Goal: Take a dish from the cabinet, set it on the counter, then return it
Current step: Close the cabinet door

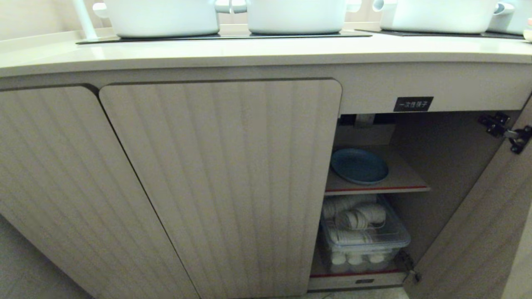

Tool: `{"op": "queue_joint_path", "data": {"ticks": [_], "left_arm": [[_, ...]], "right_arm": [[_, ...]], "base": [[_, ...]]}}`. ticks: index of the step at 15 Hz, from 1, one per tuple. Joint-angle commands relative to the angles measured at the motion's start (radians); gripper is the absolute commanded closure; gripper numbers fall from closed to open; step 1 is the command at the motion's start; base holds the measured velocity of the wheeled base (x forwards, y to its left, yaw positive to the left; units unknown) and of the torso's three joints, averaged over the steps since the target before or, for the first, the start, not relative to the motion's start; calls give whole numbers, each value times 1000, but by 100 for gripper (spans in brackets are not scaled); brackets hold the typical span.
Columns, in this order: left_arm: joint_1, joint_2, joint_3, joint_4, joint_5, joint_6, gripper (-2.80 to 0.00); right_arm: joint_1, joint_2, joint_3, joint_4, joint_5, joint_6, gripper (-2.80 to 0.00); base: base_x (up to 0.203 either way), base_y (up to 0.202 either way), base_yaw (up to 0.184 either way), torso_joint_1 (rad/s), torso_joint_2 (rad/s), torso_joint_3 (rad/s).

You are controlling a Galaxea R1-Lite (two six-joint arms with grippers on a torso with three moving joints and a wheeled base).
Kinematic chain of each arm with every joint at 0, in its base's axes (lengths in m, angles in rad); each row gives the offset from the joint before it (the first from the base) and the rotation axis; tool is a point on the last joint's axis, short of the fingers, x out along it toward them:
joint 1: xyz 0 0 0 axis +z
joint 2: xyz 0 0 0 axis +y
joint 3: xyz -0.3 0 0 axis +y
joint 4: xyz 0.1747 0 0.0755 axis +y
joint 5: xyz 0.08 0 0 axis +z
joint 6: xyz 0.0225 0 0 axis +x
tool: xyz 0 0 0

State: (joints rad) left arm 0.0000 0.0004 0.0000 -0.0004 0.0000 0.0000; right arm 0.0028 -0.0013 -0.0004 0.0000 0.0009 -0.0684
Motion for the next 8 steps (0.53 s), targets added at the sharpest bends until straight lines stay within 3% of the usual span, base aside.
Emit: {"op": "queue_joint_path", "data": {"ticks": [1, 8], "left_arm": [[0, 0, 0, 0, 0, 0, 0], [0, 0, 0, -1, 2, -2, 0]], "right_arm": [[0, 1, 0, 0, 1, -2, 0], [0, 1, 0, 2, 1, -3, 0]], "base": [[0, 0, 0, 0, 0, 0], [0, 0, 0, 0, 0, 0]]}}
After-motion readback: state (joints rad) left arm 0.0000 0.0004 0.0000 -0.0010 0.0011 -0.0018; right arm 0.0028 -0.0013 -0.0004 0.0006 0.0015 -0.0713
